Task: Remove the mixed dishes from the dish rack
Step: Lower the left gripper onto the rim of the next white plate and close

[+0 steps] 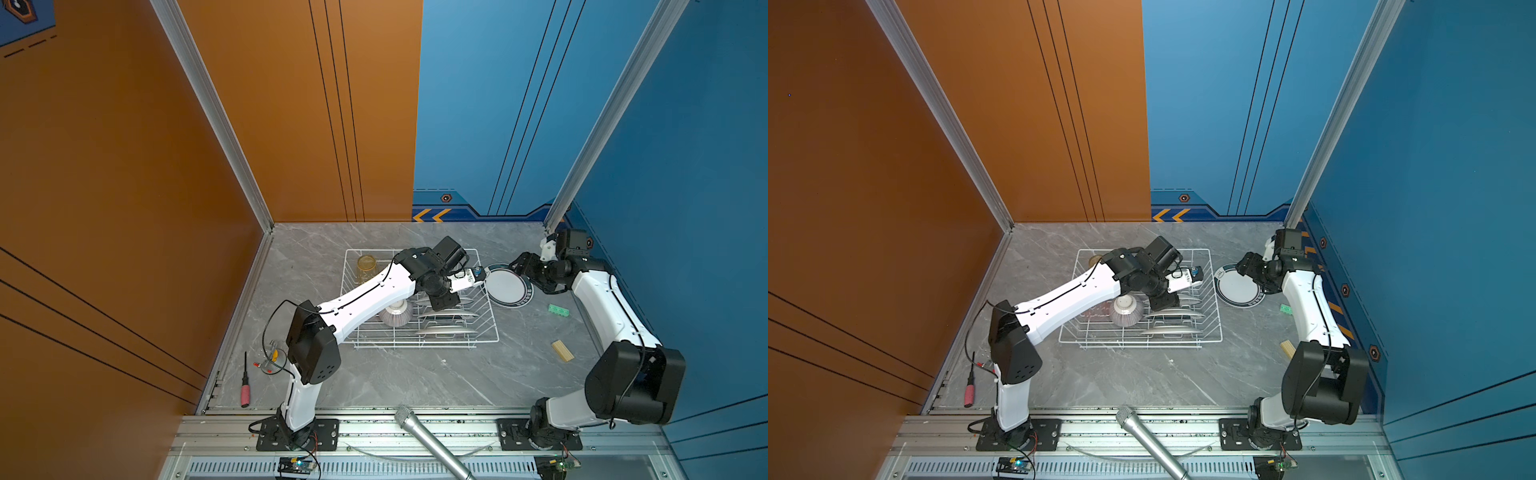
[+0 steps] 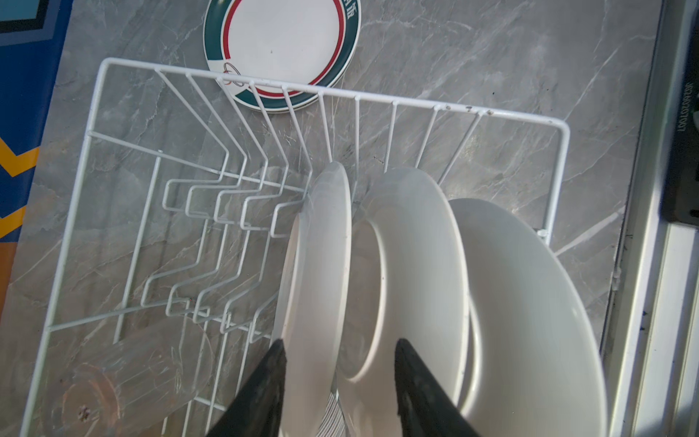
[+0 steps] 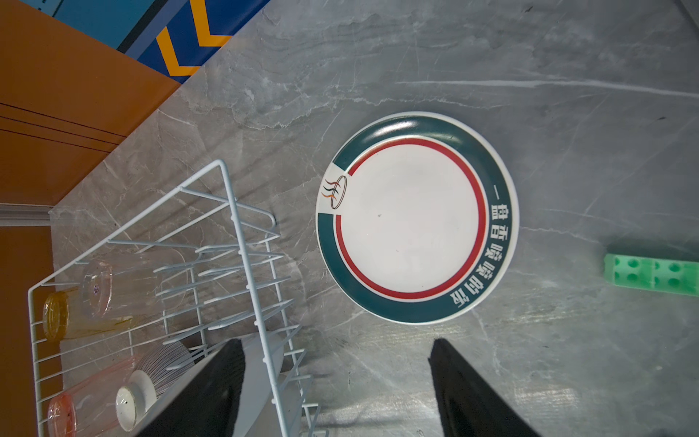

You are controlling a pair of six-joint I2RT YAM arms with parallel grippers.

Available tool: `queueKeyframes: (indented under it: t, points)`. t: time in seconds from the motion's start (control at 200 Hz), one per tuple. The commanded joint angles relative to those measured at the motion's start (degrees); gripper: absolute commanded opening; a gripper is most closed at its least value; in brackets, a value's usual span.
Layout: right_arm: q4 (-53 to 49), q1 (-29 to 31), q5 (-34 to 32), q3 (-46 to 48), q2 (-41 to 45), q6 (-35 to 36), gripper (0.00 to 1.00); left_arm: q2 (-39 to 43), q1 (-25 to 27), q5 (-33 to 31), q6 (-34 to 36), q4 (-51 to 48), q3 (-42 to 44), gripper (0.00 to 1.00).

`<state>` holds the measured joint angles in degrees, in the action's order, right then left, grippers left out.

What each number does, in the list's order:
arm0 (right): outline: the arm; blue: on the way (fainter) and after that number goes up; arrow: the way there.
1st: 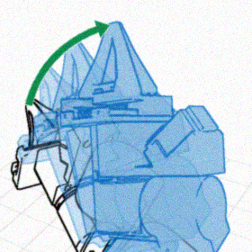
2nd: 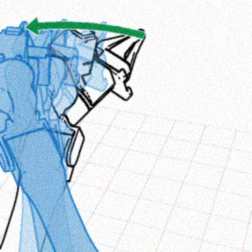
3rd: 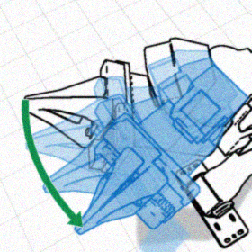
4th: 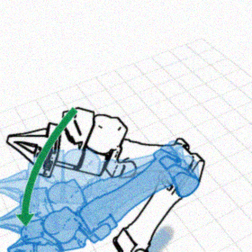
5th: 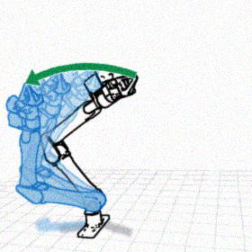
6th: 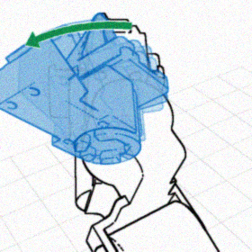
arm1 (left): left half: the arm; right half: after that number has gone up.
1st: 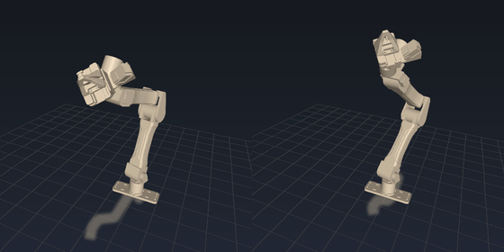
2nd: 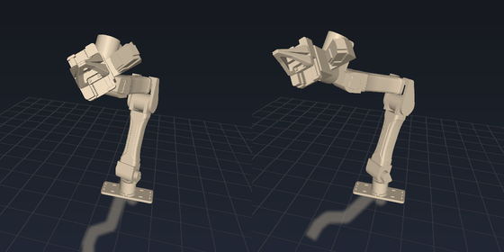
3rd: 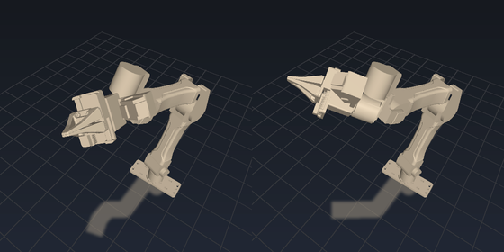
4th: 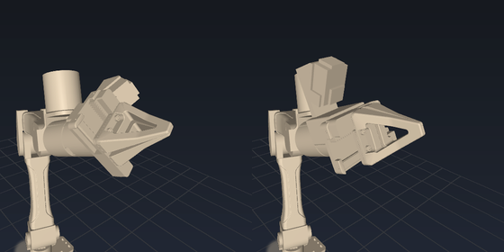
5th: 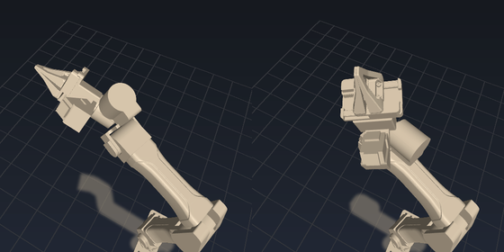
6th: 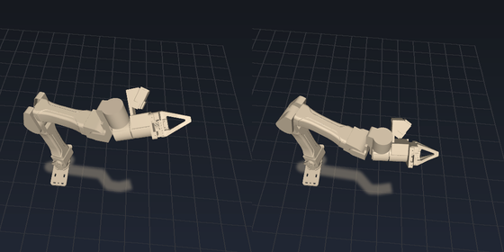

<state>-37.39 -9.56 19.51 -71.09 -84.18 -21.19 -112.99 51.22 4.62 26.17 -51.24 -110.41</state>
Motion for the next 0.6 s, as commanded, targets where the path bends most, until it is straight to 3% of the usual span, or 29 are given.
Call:
queueKeyframes:
  t: [0.0, 0.37, 0.596]
  points:
    - [-1.36, -0.8, 1.14, 0.54, 1.78, 0.62, 0.76, -1.15, 0.72, -3.42, 2.24, -2.52, -1.95, 0.48]
    - [-0.15, -2.4, 2.79, 2.18, 2.88, 0.45, 0.76, -5.72, 1.16, -10.53, 6.24, -2.45, -4.96, 0.44]
    - [0.64, -3.23, 3.87, 3.34, 3.51, 0.23, 0.76, -7.13, 1.18, -13.02, 6.85, -2.33, -6.61, 0.3]
